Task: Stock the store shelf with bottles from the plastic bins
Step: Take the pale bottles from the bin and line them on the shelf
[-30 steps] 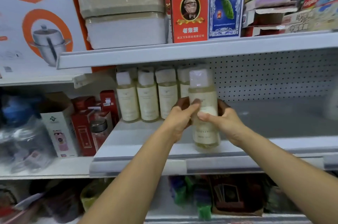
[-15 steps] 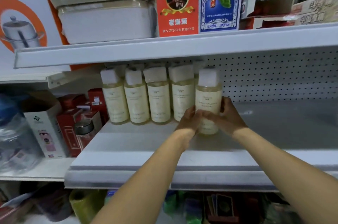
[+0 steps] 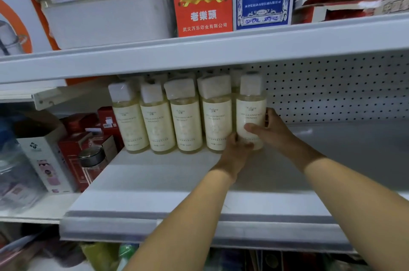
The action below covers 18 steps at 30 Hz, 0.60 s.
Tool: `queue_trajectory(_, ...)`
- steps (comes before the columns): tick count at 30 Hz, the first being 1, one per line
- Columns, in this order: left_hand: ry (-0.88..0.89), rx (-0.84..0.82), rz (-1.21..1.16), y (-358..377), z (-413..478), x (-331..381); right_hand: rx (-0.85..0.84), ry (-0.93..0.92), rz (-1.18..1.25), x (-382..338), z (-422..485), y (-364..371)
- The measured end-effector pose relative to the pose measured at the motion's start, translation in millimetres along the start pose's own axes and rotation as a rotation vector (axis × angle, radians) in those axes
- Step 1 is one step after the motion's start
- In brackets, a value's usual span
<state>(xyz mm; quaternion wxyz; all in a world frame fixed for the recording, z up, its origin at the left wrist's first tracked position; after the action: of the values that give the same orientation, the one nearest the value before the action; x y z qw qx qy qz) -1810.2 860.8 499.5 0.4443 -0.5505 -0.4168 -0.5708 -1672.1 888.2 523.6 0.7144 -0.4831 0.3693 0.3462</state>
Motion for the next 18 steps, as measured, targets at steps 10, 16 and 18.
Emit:
queue_trajectory(10,-0.048,0.036,0.028,-1,-2,2,-0.011,0.044,-0.015,-2,5,4)
queue_trajectory(16,-0.114,0.031,0.021,-2,-14,12,0.003,0.057,-0.173,-8,-15,10)
queue_trajectory(18,-0.184,0.058,-0.05,-7,-20,17,-0.002,0.068,-0.236,-3,-29,8)
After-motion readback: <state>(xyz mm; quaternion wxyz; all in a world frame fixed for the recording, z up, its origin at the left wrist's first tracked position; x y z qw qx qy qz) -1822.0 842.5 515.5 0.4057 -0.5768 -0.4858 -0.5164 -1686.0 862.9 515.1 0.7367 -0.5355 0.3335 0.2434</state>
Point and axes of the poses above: each hand's wrist, its own z-axis towards the middle knuckle, its own y-axis out of the palm, x = y × z, the point moved 1 cm from there along z, towards the middle knuckle, and after that the axes turned 5 degrees about -z, right-handed, at the moved point
